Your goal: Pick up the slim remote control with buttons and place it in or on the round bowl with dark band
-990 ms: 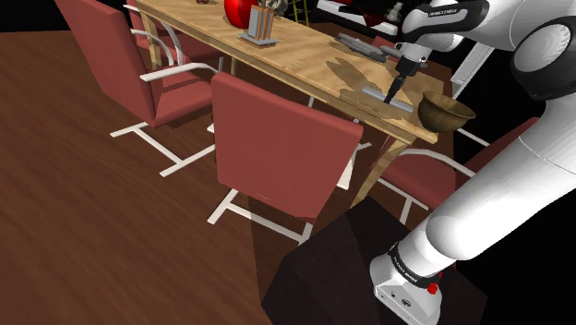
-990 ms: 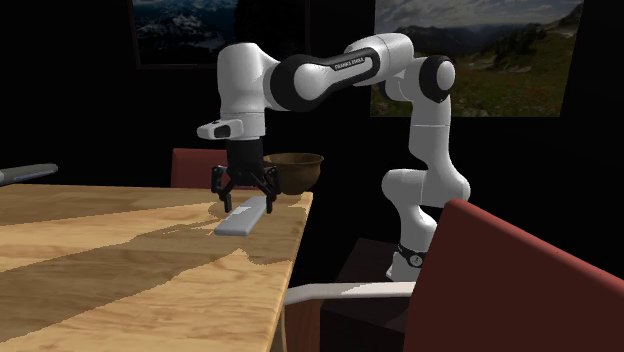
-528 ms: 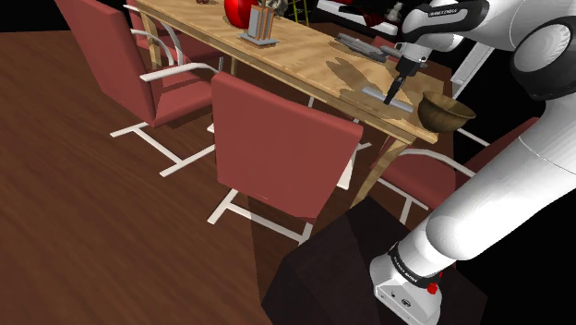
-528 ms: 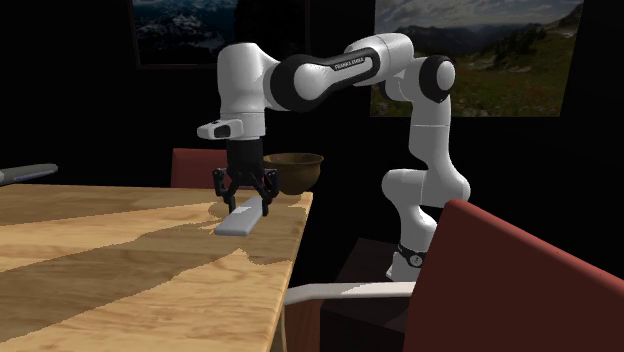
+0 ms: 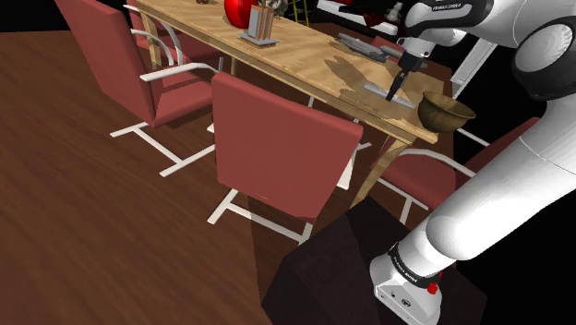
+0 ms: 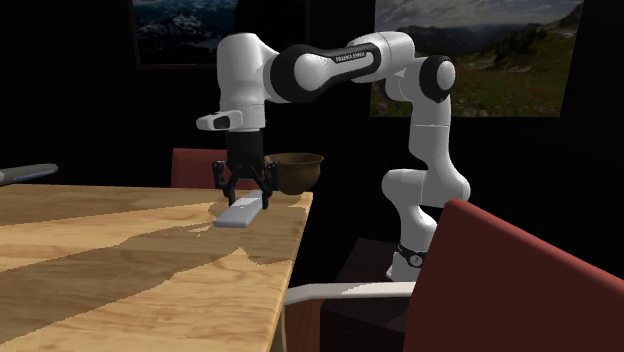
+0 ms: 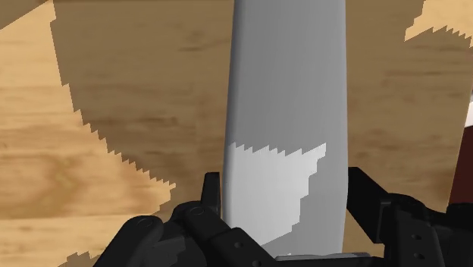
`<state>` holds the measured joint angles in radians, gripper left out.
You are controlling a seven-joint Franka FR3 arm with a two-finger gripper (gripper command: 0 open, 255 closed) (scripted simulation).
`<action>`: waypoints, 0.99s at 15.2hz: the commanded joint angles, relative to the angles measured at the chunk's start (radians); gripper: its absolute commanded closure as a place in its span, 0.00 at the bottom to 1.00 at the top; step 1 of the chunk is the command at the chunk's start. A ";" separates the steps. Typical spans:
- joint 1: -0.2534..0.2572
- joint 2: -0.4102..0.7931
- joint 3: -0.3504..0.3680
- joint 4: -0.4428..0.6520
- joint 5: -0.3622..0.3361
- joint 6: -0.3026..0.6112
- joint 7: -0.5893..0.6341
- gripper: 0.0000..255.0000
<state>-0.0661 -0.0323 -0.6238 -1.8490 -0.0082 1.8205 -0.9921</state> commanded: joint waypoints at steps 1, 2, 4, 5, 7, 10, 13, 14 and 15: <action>0.000 0.000 0.000 0.025 0.000 -0.025 -0.001 1.00; 0.000 0.000 0.000 0.038 0.000 -0.038 -0.001 1.00; 0.000 0.000 0.000 0.066 0.000 -0.065 -0.001 1.00; 0.000 0.001 0.000 0.080 0.001 -0.079 -0.001 1.00; 0.000 0.003 0.000 0.109 0.002 -0.106 -0.002 1.00; -0.001 0.009 -0.001 0.155 0.005 -0.148 -0.004 1.00; -0.002 0.017 -0.003 0.203 0.010 -0.190 -0.007 1.00; -0.002 0.020 -0.003 0.220 0.012 -0.204 -0.008 1.00; -0.003 0.024 -0.004 0.237 0.014 -0.218 -0.010 1.00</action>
<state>-0.0679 -0.0098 -0.6265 -1.6296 0.0049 1.6193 -0.9989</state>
